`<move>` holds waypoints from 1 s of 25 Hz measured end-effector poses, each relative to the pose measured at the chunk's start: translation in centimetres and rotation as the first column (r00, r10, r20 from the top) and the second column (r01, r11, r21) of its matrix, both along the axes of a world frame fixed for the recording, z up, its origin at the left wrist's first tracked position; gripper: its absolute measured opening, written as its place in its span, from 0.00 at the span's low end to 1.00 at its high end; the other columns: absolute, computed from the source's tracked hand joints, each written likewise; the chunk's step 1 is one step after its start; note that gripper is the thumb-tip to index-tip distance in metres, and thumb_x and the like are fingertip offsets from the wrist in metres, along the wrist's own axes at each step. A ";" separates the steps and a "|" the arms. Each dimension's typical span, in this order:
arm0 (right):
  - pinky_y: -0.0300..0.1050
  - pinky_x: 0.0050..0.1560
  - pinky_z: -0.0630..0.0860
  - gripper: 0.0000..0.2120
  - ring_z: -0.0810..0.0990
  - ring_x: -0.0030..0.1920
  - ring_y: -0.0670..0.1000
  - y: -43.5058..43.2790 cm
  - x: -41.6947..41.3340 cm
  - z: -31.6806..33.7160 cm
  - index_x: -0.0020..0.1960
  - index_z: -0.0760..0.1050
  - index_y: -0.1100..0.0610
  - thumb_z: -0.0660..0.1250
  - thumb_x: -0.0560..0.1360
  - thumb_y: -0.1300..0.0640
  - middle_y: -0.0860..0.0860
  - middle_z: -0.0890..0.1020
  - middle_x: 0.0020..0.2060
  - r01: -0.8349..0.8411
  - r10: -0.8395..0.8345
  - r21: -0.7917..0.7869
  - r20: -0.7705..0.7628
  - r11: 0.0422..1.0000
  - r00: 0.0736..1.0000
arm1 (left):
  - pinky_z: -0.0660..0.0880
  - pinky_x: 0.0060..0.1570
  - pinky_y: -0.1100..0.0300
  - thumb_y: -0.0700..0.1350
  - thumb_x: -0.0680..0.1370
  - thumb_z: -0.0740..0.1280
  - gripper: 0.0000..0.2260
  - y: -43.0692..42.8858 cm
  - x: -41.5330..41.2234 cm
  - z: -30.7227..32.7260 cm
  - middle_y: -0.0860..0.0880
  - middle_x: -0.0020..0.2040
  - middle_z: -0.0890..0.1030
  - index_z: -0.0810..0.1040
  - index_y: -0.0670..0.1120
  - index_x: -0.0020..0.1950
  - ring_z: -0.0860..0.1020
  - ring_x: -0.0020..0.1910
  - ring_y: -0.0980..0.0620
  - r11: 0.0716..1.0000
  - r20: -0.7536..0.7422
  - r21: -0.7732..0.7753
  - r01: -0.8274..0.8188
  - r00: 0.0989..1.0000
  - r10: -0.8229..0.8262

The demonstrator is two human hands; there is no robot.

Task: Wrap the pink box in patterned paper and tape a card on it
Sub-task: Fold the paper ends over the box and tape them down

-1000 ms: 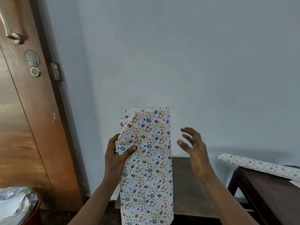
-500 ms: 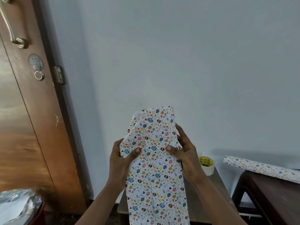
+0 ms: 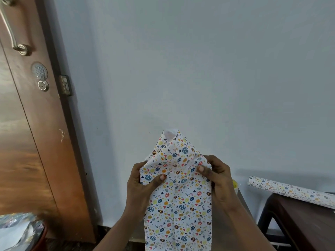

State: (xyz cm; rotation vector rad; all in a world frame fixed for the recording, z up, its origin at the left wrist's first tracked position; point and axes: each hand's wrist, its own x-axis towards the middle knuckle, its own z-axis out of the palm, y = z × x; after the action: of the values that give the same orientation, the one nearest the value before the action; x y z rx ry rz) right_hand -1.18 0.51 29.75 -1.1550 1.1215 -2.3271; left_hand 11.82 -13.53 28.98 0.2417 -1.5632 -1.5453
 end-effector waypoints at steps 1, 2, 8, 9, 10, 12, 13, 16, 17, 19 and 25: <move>0.46 0.42 0.80 0.21 0.84 0.45 0.54 0.2 -0.1 0.0 0.42 0.84 0.55 0.82 0.53 0.48 0.53 0.85 0.42 0.001 -0.001 -0.002 -0.018 1.000 1.000 | 0.79 0.34 0.65 0.41 0.62 0.79 0.22 0.3 0.0 0.1 0.52 0.43 0.83 0.73 0.53 0.49 0.83 0.40 0.56 1.000 -0.002 -0.010 -0.008 1.000 0.008; 0.46 0.42 0.80 0.22 0.84 0.45 0.54 0.6 0.0 0.2 0.43 0.84 0.55 0.82 0.53 0.47 0.54 0.85 0.43 0.008 -0.008 0.004 -0.028 1.000 1.000 | 0.78 0.35 0.66 0.42 0.61 0.80 0.23 0.7 0.1 0.1 0.53 0.44 0.82 0.74 0.54 0.49 0.83 0.41 0.57 1.000 -0.007 -0.027 -0.010 1.000 0.009; 0.40 0.37 0.80 0.21 0.85 0.39 0.48 2.5 1.0 1.2 0.36 0.85 0.51 0.83 0.45 0.49 0.49 0.86 0.38 0.038 -0.038 -0.017 -0.051 0.999 0.998 | 0.79 0.36 0.65 0.68 0.47 0.77 0.22 2.3 0.4 0.6 0.58 0.43 0.83 0.75 0.67 0.37 0.82 0.42 0.57 0.995 -0.043 -0.099 -0.007 0.999 0.003; 0.40 0.37 0.80 0.22 0.85 0.39 0.48 2.7 0.9 1.1 0.36 0.85 0.50 0.83 0.44 0.46 0.48 0.86 0.38 0.040 -0.040 -0.012 -0.042 0.999 0.998 | 0.79 0.36 0.63 0.67 0.48 0.77 0.22 2.6 0.3 0.5 0.56 0.43 0.83 0.75 0.66 0.36 0.82 0.42 0.55 0.994 -0.045 -0.107 -0.002 0.999 -0.003; 0.41 0.38 0.81 0.23 0.85 0.40 0.49 2.9 1.0 1.1 0.36 0.85 0.51 0.83 0.44 0.45 0.49 0.86 0.38 0.049 -0.049 0.005 -0.034 0.999 0.998 | 0.79 0.36 0.63 0.65 0.48 0.78 0.21 3.0 0.3 0.5 0.55 0.42 0.83 0.75 0.65 0.36 0.82 0.41 0.55 0.995 -0.047 -0.100 0.012 0.999 -0.017; 0.47 0.41 0.81 0.25 0.84 0.41 0.53 3.1 0.9 1.3 0.38 0.85 0.53 0.83 0.46 0.42 0.53 0.85 0.39 0.083 -0.081 0.059 -0.042 0.995 0.996 | 0.78 0.34 0.64 0.63 0.50 0.78 0.20 3.4 0.3 0.6 0.54 0.39 0.83 0.75 0.61 0.35 0.82 0.38 0.55 0.998 -0.045 -0.048 0.044 0.998 -0.047; 0.49 0.42 0.81 0.25 0.84 0.42 0.55 3.3 0.7 1.5 0.39 0.84 0.55 0.82 0.47 0.41 0.54 0.85 0.40 0.104 -0.098 0.090 -0.062 0.991 0.993 | 0.78 0.33 0.64 0.62 0.52 0.77 0.19 3.5 0.2 0.8 0.54 0.38 0.82 0.75 0.60 0.36 0.82 0.37 0.54 0.998 -0.030 -0.020 0.057 0.998 -0.057; 0.50 0.42 0.81 0.29 0.83 0.41 0.55 4.0 0.1 2.9 0.39 0.83 0.58 0.80 0.49 0.37 0.54 0.84 0.40 0.137 -0.116 0.206 -0.110 0.969 0.987 | 0.79 0.36 0.59 0.60 0.67 0.72 0.14 4.1 0.1 1.7 0.49 0.41 0.83 0.74 0.53 0.43 0.83 0.39 0.50 0.991 -0.003 0.095 0.099 0.995 -0.099; 0.50 0.42 0.80 0.32 0.84 0.41 0.54 4.2 -0.3 3.2 0.41 0.82 0.60 0.80 0.49 0.37 0.55 0.84 0.41 0.135 -0.105 0.242 -0.133 0.961 0.986 | 0.80 0.38 0.56 0.58 0.69 0.67 0.13 4.3 0.0 1.9 0.47 0.43 0.83 0.73 0.51 0.45 0.83 0.41 0.48 0.983 0.027 0.137 0.125 0.991 -0.130; 0.51 0.44 0.79 0.38 0.83 0.42 0.58 4.6 -0.5 3.5 0.44 0.78 0.67 0.81 0.49 0.39 0.63 0.82 0.45 0.124 -0.094 0.317 -0.107 0.940 0.990 | 0.80 0.37 0.59 0.57 0.73 0.61 0.09 4.6 0.1 2.0 0.52 0.42 0.84 0.72 0.54 0.46 0.83 0.40 0.54 0.968 0.106 0.194 0.159 0.978 -0.182; 0.48 0.48 0.79 0.24 0.84 0.45 0.57 4.7 -2.6 -1.2 0.52 0.79 0.63 0.76 0.59 0.54 0.59 0.84 0.47 -0.047 -0.095 0.516 0.245 0.856 0.965 | 0.80 0.47 0.50 0.54 0.79 0.62 0.10 4.4 -0.3 -0.9 0.48 0.52 0.82 0.74 0.50 0.54 0.83 0.48 0.48 0.874 0.250 0.413 0.255 0.891 -0.378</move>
State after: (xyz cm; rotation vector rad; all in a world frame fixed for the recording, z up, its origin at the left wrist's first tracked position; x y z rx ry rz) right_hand -3.78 5.21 28.58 -0.6137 1.5309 -1.9269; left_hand 11.49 -9.14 28.12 0.4876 -1.6053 -2.1581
